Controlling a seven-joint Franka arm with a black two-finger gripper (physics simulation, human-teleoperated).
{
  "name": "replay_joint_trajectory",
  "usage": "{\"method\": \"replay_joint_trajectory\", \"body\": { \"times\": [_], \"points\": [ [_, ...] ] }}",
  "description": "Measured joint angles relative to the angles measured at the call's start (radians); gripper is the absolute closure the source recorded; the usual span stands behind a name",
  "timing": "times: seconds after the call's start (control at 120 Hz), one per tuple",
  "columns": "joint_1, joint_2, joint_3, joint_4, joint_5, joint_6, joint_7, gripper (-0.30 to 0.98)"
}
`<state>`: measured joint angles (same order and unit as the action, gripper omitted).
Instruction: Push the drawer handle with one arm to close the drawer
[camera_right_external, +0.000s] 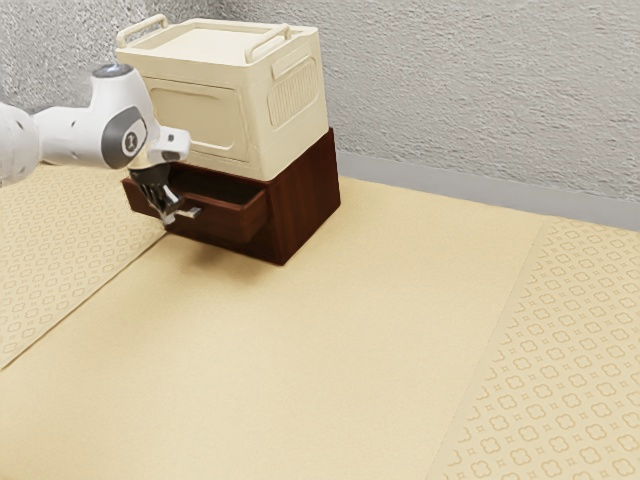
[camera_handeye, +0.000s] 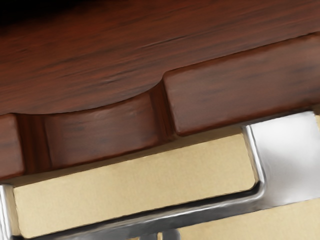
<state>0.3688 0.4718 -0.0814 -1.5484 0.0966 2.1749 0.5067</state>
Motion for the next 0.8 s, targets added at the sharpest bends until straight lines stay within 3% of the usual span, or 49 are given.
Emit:
{"method": "replay_joint_trajectory", "body": {
  "times": [0.8],
  "points": [
    [-0.032, 0.137, 0.002, 0.191, -0.003, 0.06, -0.072, 0.78]
  ]
}}
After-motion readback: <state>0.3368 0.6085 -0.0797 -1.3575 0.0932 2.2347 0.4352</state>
